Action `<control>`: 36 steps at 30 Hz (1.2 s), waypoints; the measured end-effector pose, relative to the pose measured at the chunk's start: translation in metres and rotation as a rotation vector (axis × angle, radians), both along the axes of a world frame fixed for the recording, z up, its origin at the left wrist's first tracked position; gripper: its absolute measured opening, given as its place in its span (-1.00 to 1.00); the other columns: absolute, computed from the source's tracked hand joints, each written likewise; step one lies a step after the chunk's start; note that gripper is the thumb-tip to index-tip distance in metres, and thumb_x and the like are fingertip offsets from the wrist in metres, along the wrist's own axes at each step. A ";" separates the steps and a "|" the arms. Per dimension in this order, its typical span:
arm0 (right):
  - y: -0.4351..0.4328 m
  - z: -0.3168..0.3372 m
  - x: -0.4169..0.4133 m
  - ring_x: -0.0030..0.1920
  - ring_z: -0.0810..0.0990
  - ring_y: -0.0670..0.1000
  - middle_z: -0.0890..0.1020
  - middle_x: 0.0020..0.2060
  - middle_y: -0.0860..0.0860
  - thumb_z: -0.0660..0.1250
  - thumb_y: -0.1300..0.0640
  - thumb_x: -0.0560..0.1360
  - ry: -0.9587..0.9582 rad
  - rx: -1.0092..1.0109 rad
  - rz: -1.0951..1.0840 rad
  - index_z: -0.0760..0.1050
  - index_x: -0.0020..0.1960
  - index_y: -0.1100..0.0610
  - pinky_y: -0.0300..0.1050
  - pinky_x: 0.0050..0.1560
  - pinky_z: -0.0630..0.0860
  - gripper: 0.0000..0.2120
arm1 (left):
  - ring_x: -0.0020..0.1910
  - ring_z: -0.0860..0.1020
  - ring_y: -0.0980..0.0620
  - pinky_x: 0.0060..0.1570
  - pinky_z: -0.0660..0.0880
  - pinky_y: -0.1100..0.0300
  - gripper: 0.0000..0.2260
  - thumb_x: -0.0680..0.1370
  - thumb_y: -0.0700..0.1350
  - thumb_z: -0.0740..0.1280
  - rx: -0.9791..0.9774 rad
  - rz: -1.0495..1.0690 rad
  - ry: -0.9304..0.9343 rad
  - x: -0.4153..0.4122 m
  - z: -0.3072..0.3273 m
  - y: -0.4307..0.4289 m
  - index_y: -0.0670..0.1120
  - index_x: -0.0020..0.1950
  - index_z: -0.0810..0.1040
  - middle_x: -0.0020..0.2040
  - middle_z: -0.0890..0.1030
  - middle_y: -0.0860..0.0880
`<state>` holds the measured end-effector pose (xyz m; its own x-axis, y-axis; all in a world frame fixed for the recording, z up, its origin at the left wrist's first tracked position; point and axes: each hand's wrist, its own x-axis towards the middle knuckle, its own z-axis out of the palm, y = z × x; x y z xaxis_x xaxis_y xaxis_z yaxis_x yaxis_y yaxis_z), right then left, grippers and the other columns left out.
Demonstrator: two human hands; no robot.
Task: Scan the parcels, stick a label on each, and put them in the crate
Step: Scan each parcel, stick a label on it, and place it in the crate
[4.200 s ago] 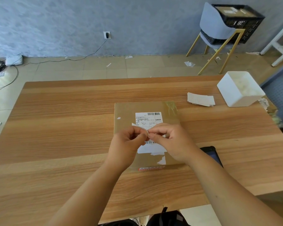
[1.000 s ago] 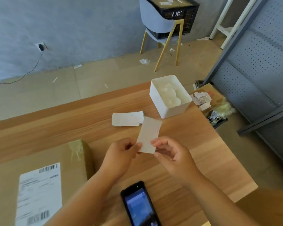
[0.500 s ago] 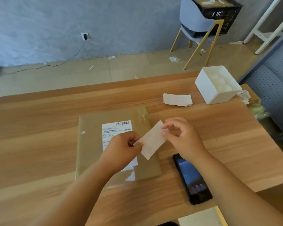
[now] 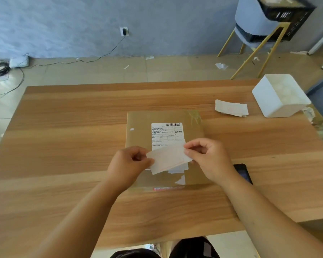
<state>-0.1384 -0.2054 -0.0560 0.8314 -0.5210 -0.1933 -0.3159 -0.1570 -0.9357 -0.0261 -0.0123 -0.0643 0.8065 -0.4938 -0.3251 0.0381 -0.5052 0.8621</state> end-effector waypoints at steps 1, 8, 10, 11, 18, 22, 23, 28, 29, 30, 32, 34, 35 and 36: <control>0.004 -0.002 0.001 -0.33 0.61 -0.16 0.69 -0.28 -0.15 0.44 0.26 0.44 0.011 0.016 0.003 0.61 -0.20 -0.06 -0.34 -0.29 0.51 -0.79 | -0.39 0.45 0.12 -0.27 0.38 0.24 -0.92 0.40 -0.16 0.46 -0.016 0.035 0.037 0.000 -0.002 0.004 -0.09 -0.27 0.59 -0.42 0.51 0.13; 0.030 -0.015 0.011 -0.48 0.54 -0.11 0.67 -0.33 -0.07 0.46 0.22 0.42 0.088 0.027 0.011 0.60 -0.22 -0.03 -0.22 -0.33 0.50 -0.84 | -0.29 0.59 -0.05 -0.14 0.56 -0.01 -0.89 0.47 -0.17 0.39 -0.082 0.202 0.132 -0.001 -0.012 0.023 -0.06 -0.25 0.53 -0.30 0.57 -0.11; 0.033 -0.015 0.020 -0.48 0.54 -0.15 0.66 -0.31 -0.06 0.46 0.21 0.42 0.096 0.005 0.015 0.59 -0.20 -0.03 -0.27 -0.34 0.49 -0.85 | -0.31 0.59 -0.01 -0.10 0.56 -0.03 -0.93 0.49 -0.18 0.38 -0.055 0.218 0.076 0.004 -0.014 0.024 -0.05 -0.19 0.56 -0.31 0.60 -0.11; 0.034 -0.014 0.026 -0.49 0.53 -0.17 0.66 -0.30 -0.06 0.45 0.22 0.43 0.094 -0.004 0.018 0.59 -0.19 -0.01 -0.32 -0.37 0.48 -0.86 | -0.32 0.59 0.00 -0.10 0.56 -0.03 -0.95 0.49 -0.16 0.38 -0.040 0.221 0.042 0.008 -0.014 0.023 -0.03 -0.16 0.57 -0.31 0.62 -0.09; 0.016 -0.014 0.079 -0.48 0.53 -0.20 0.63 -0.25 -0.04 0.43 0.22 0.45 0.082 -0.077 -0.034 0.55 -0.19 -0.02 -0.40 -0.41 0.41 -0.85 | -0.18 0.60 0.15 -0.24 0.44 0.31 -0.72 0.44 -0.14 0.44 -0.030 0.229 -0.046 0.060 -0.012 -0.001 0.06 0.10 0.50 -0.15 0.64 0.04; 0.004 -0.025 0.110 -0.32 0.57 -0.08 0.63 -0.25 -0.07 0.47 0.19 0.42 0.077 -0.113 -0.053 0.53 -0.20 -0.06 -0.20 -0.18 0.52 -0.83 | -0.19 0.57 0.23 -0.29 0.43 0.32 -0.69 0.43 -0.13 0.46 -0.006 0.256 -0.095 0.089 -0.016 -0.019 0.04 0.11 0.48 -0.07 0.57 0.15; 0.001 -0.028 0.116 -0.30 0.58 -0.07 0.63 -0.25 -0.08 0.47 0.18 0.42 0.083 -0.120 -0.051 0.54 -0.20 -0.05 -0.17 -0.15 0.54 -0.83 | -0.19 0.56 0.24 -0.30 0.42 0.34 -0.71 0.43 -0.13 0.46 0.008 0.259 -0.114 0.095 -0.018 -0.023 0.04 0.09 0.48 -0.05 0.55 0.15; -0.008 -0.039 0.140 -0.30 0.62 -0.02 0.64 -0.30 -0.08 0.48 0.16 0.41 0.115 -0.154 -0.061 0.57 -0.20 -0.02 -0.05 -0.15 0.60 -0.88 | -0.21 0.56 0.18 -0.40 0.36 0.43 -0.78 0.44 -0.16 0.44 0.050 0.293 -0.131 0.114 -0.029 -0.036 0.06 -0.03 0.48 0.04 0.53 0.02; -0.009 -0.041 0.143 -0.32 0.62 -0.04 0.64 -0.32 -0.11 0.48 0.15 0.41 0.121 -0.171 -0.063 0.57 -0.21 -0.02 -0.08 -0.18 0.60 -0.89 | -0.20 0.55 0.18 -0.37 0.35 0.40 -0.79 0.44 -0.16 0.44 0.065 0.295 -0.135 0.117 -0.031 -0.038 0.07 -0.04 0.48 0.04 0.53 0.02; -0.010 -0.042 0.146 -0.34 0.61 -0.08 0.63 -0.34 -0.14 0.49 0.13 0.40 0.129 -0.188 -0.064 0.58 -0.22 -0.02 -0.13 -0.22 0.58 -0.90 | -0.20 0.55 0.18 -0.35 0.33 0.38 -0.80 0.44 -0.15 0.43 0.078 0.295 -0.140 0.119 -0.033 -0.039 0.08 -0.05 0.48 0.04 0.53 0.02; -0.011 -0.045 0.150 -0.37 0.59 -0.15 0.61 -0.37 -0.17 0.49 0.11 0.40 0.149 -0.211 -0.054 0.60 -0.21 0.00 -0.25 -0.27 0.53 -0.92 | -0.20 0.55 0.17 -0.38 0.32 0.39 -0.81 0.45 -0.15 0.42 0.095 0.293 -0.144 0.122 -0.036 -0.040 0.09 -0.06 0.49 0.03 0.52 0.01; -0.012 -0.046 0.153 -0.39 0.56 -0.19 0.60 -0.38 -0.17 0.48 0.10 0.40 0.159 -0.226 -0.036 0.59 -0.21 -0.01 -0.39 -0.35 0.44 -0.92 | -0.21 0.55 0.14 -0.45 0.34 0.44 -0.83 0.45 -0.17 0.41 0.100 0.287 -0.148 0.124 -0.038 -0.041 0.07 -0.07 0.50 0.03 0.52 -0.01; -0.012 -0.046 0.153 -0.40 0.54 -0.22 0.60 -0.39 -0.18 0.48 0.10 0.40 0.163 -0.233 -0.031 0.58 -0.22 -0.02 -0.45 -0.39 0.39 -0.91 | -0.21 0.56 0.10 -0.49 0.37 0.45 -0.83 0.44 -0.19 0.40 0.097 0.280 -0.149 0.125 -0.038 -0.042 0.06 -0.07 0.50 0.03 0.51 -0.02; -0.013 -0.047 0.153 -0.41 0.54 -0.24 0.60 -0.39 -0.18 0.48 0.09 0.40 0.167 -0.245 -0.028 0.58 -0.23 -0.02 -0.47 -0.40 0.37 -0.90 | -0.21 0.58 0.06 -0.51 0.38 0.48 -0.82 0.44 -0.21 0.39 0.093 0.271 -0.148 0.126 -0.039 -0.042 0.05 -0.08 0.51 0.03 0.51 -0.03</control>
<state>0.0149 -0.2181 -0.1026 0.7831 -0.5915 -0.1920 -0.4698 -0.3603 -0.8059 0.0996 -0.0545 -0.1032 0.9465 -0.2283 -0.2281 0.0596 -0.5708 0.8189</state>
